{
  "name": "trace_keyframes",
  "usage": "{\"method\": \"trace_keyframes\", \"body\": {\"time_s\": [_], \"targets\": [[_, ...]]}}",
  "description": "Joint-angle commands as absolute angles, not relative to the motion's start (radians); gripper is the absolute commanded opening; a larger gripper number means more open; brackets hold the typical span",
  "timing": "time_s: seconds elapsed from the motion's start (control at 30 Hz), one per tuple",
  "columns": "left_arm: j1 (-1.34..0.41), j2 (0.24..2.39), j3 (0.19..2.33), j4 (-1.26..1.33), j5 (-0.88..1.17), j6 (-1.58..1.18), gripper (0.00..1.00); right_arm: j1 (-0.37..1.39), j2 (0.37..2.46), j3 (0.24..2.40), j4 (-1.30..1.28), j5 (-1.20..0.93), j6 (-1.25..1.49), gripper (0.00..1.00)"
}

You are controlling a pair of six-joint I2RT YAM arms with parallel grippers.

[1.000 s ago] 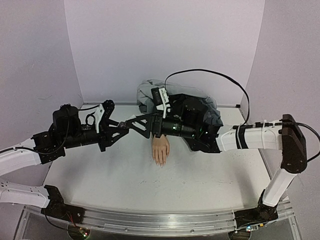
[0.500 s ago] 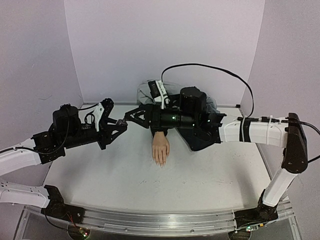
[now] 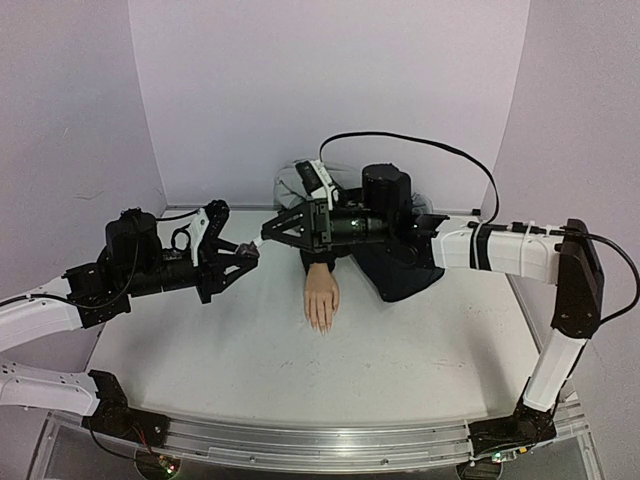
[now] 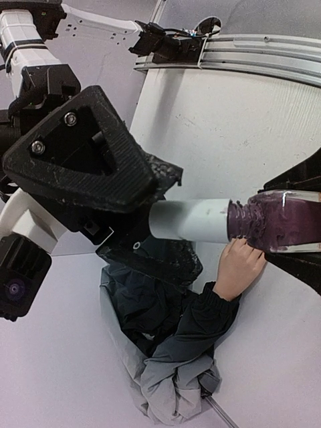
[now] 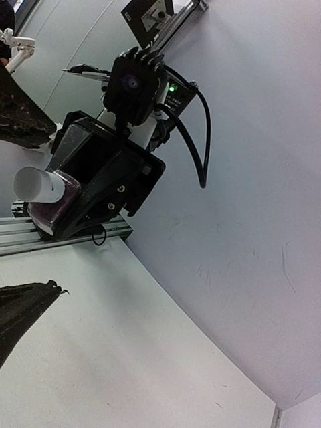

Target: Paint the nails

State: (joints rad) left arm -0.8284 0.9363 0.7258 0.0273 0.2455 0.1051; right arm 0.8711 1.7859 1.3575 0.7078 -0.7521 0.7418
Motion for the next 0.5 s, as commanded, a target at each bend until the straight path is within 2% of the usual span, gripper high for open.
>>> {"method": "trace_keyframes", "body": {"time_s": [0.0,0.1,0.23,0.47], "targets": [[-0.825,0.924,0.777,0.094,0.273,0.112,0.0,0.876,1.805,1.427,0.755,-0.831,0.751,0.65],[-0.825,0.924,0.777,0.094,0.276,0.109,0.0,0.877,1.814,1.434,0.756,-0.839,0.751,0.62],[-0.825,0.927,0.777,0.094,0.276,0.109,0.0,0.876,1.822,1.439,0.763,-0.847,0.754,0.51],[-0.825,0.931,0.777,0.094,0.278,0.11,0.0,0.876,1.826,1.436,0.775,-0.849,0.76,0.49]]}}
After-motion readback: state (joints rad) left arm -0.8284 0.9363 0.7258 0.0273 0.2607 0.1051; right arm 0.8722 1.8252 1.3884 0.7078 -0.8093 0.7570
